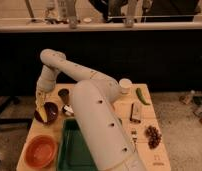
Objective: Place banana in purple bowl
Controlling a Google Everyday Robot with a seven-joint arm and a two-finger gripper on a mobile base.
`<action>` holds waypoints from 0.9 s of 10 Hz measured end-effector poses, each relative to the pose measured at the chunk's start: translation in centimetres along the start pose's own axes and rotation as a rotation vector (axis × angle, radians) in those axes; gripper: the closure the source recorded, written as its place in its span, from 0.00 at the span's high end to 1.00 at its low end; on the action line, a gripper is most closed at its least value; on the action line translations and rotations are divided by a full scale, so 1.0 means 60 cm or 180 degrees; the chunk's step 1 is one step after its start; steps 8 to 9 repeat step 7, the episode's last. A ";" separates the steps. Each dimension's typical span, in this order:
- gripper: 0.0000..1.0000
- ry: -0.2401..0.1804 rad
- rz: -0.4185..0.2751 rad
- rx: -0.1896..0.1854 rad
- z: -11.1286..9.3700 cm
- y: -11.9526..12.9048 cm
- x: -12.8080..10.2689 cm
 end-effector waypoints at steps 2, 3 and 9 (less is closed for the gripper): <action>0.69 -0.0004 0.0001 -0.0003 0.002 0.000 0.000; 0.77 -0.0003 0.0001 -0.0003 0.001 0.000 0.000; 0.80 -0.0002 0.0000 -0.0005 0.002 0.000 0.000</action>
